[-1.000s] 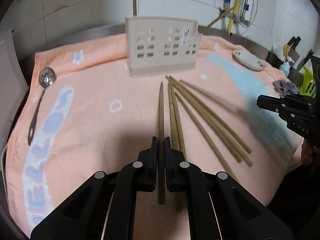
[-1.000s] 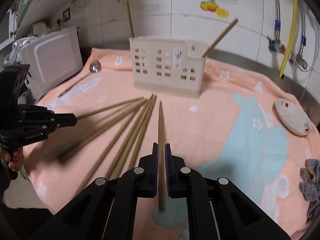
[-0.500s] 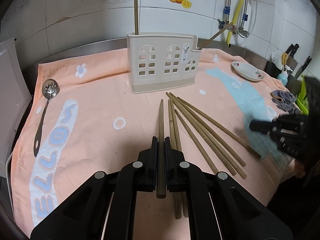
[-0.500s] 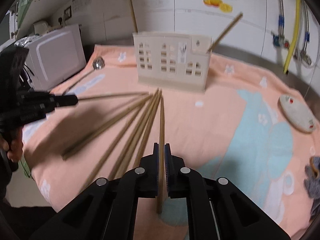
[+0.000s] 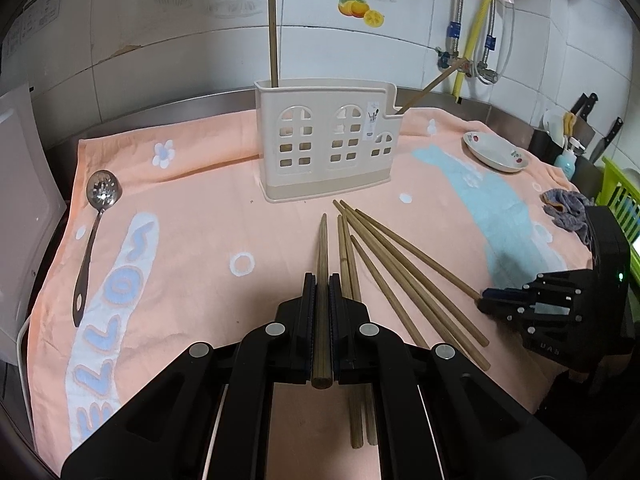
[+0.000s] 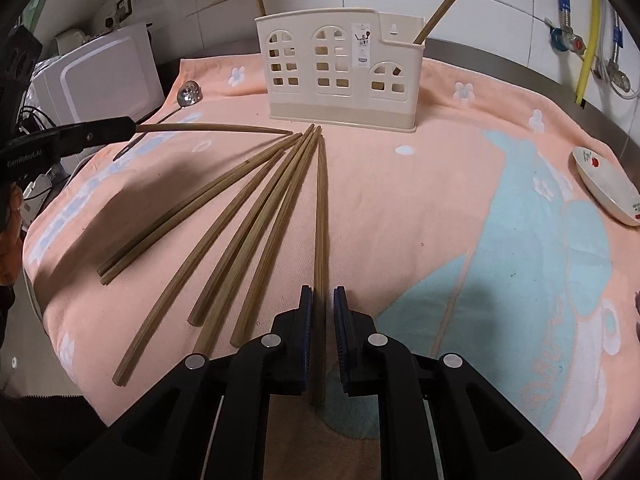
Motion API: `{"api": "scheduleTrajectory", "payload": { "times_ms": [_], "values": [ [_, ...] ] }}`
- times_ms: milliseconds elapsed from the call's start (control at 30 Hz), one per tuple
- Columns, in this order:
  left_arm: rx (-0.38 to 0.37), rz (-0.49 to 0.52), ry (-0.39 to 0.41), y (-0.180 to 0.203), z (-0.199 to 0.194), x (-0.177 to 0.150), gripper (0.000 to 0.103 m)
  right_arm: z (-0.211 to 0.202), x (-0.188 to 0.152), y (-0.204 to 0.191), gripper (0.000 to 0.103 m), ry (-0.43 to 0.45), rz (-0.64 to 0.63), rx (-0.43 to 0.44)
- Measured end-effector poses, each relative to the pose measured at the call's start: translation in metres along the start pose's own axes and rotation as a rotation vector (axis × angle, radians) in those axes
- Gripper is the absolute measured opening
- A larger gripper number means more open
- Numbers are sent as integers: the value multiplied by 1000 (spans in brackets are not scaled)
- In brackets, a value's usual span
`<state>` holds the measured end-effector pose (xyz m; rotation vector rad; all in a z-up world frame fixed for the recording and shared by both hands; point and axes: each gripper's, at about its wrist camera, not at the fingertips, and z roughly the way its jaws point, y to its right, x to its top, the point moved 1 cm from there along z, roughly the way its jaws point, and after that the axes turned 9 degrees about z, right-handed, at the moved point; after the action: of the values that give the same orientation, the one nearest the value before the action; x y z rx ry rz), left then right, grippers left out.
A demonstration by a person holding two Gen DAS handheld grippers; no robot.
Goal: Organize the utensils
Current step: 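Raise the left tool's chopstick over the holder while the right tool carries its own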
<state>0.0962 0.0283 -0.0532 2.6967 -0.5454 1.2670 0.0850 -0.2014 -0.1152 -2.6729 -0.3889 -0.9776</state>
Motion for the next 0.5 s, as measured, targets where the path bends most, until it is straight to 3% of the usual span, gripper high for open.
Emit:
{"api": "scheduleTrajectory", "payload": {
  "times_ms": [200,500],
  "values": [
    [6,3,16,0,-3,7,5,-3,1,0,6,10,-1,-8],
    [20,17,53,-3,-12,25,5,-48,36,-8,6,152,-20,-5]
  ]
}}
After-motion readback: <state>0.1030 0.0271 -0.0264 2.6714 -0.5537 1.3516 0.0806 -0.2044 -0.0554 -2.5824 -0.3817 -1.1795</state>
